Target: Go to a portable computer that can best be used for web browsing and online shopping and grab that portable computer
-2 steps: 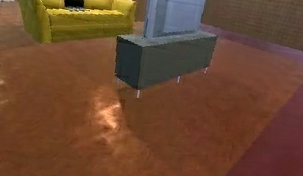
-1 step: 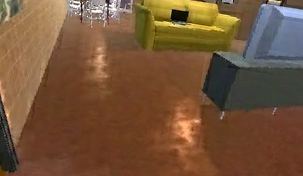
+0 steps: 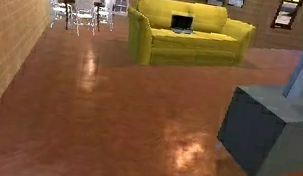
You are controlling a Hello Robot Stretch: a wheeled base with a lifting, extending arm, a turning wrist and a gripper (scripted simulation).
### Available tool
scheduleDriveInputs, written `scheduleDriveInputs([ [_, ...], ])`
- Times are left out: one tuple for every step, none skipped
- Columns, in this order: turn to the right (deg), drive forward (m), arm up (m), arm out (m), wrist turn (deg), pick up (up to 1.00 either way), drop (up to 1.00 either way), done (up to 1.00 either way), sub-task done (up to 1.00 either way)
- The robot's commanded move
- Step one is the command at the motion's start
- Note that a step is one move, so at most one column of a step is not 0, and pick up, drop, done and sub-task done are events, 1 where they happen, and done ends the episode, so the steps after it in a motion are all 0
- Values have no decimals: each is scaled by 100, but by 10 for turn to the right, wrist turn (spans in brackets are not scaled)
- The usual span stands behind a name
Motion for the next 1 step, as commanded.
scheduleDriveInputs([
  [0, 100, 0, 0, 0, 0, 0, 0, 0],
])
